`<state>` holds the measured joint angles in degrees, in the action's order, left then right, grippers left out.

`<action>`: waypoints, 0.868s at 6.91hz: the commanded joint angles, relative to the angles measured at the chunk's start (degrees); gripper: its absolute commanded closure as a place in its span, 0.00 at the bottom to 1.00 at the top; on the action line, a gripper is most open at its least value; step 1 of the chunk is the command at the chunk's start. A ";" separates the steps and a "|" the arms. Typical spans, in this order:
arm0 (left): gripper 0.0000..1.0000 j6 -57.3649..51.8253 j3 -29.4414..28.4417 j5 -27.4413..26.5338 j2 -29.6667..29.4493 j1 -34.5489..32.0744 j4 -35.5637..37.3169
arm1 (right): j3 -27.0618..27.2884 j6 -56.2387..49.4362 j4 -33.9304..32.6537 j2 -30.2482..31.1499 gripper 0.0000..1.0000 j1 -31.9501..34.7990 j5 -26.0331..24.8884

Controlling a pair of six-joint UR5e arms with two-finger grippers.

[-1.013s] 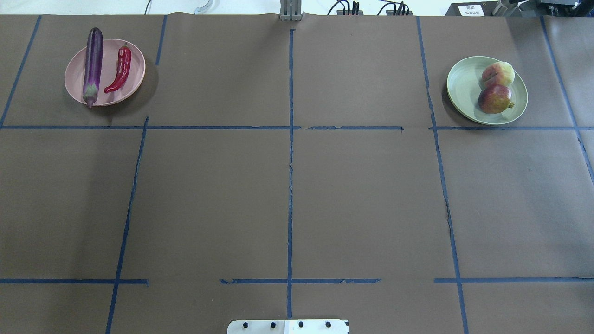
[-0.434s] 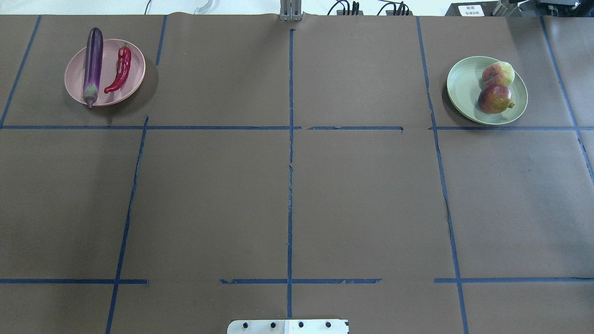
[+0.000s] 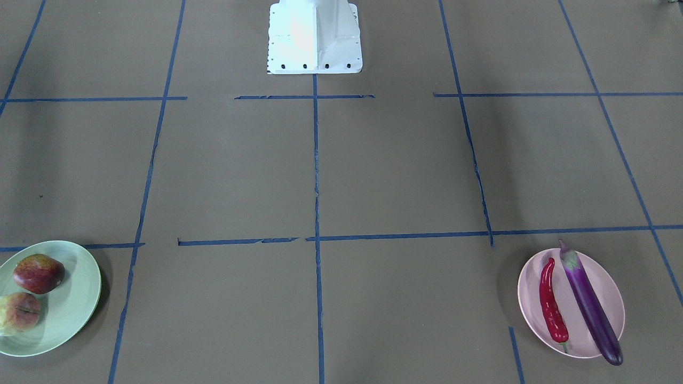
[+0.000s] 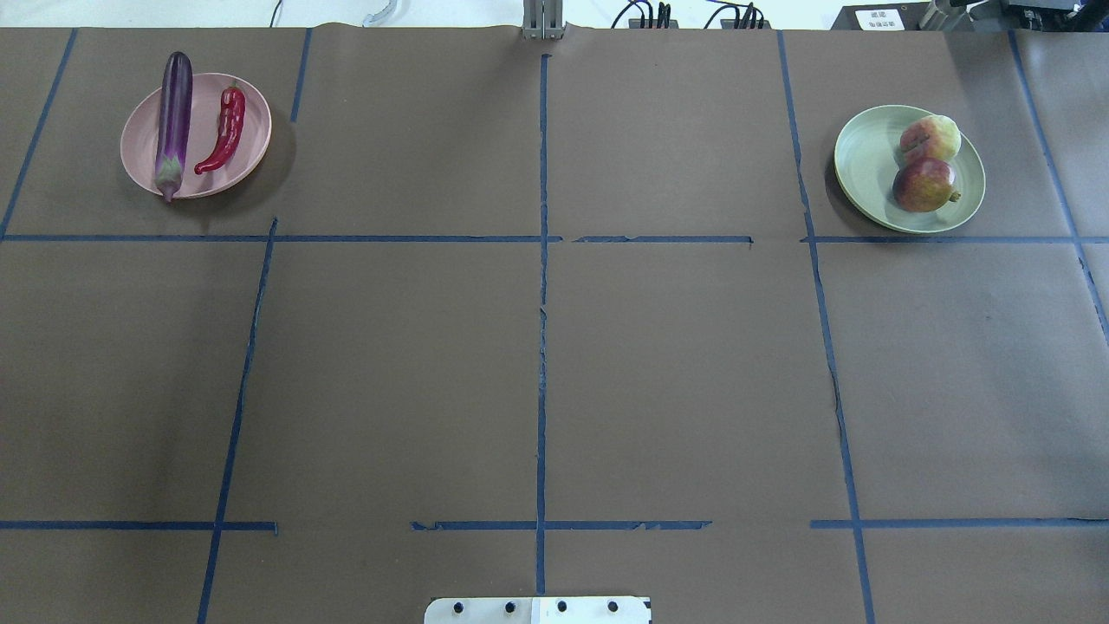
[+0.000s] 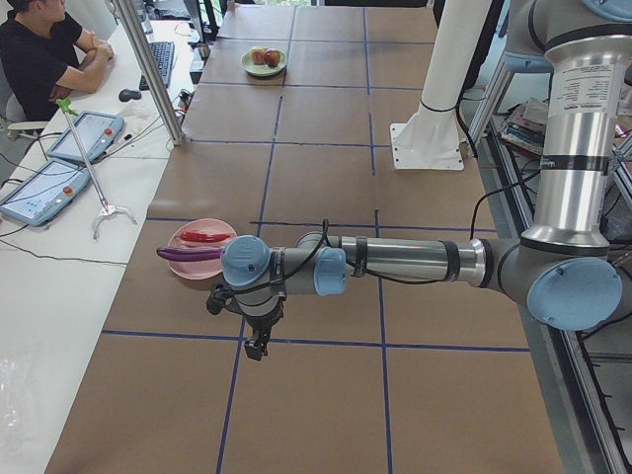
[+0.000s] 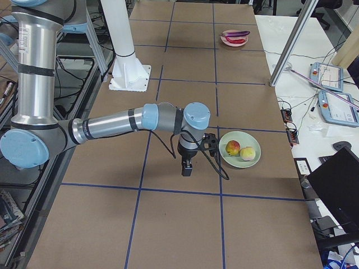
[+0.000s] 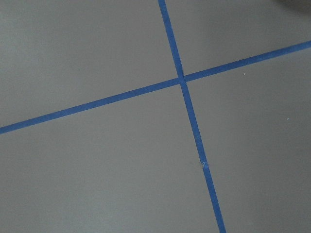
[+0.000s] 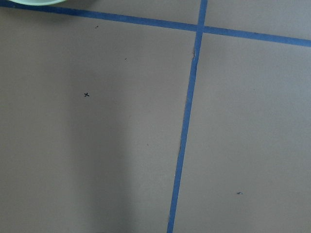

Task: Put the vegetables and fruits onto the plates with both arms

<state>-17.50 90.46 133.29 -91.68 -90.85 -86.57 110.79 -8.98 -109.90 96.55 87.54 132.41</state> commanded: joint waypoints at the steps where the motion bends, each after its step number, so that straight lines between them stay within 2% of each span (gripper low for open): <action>1: 0.00 0.01 0.24 -0.05 -1.21 0.41 0.00 | -0.57 0.27 2.64 -1.19 0.00 0.00 -0.23; 2: 0.00 0.18 -0.54 -0.22 -3.48 1.98 0.26 | -0.75 0.45 4.93 -0.41 0.00 0.00 -0.14; 4: 0.00 -0.08 0.41 -0.40 -2.89 2.08 0.44 | -1.62 0.19 4.95 -0.14 0.00 0.00 0.13; 6: 0.00 -0.08 1.90 -0.14 -2.36 1.99 0.88 | -3.56 0.10 7.92 -0.32 0.00 0.00 0.13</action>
